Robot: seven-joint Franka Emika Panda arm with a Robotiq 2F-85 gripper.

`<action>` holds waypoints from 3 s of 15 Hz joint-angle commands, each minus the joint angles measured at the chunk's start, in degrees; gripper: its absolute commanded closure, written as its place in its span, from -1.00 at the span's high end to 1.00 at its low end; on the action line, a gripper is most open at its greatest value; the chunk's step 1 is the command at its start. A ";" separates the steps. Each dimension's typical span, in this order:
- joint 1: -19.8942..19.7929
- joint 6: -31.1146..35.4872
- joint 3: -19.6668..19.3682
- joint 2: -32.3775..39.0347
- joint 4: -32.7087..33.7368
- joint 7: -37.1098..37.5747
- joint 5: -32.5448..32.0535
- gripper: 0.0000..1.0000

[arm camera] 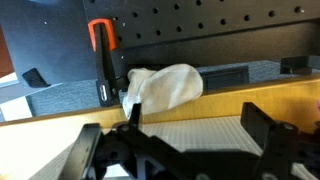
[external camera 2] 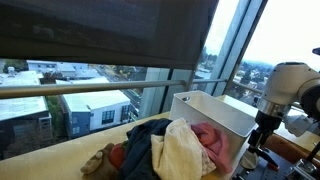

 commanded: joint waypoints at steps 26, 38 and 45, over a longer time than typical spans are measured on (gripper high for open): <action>-9.12 26.37 -7.30 19.54 -0.11 23.27 -35.69 0.35; -9.98 27.48 -12.72 7.27 -8.92 62.13 -82.09 -0.99; -6.60 28.47 -17.91 5.21 -0.06 80.31 -94.83 -0.96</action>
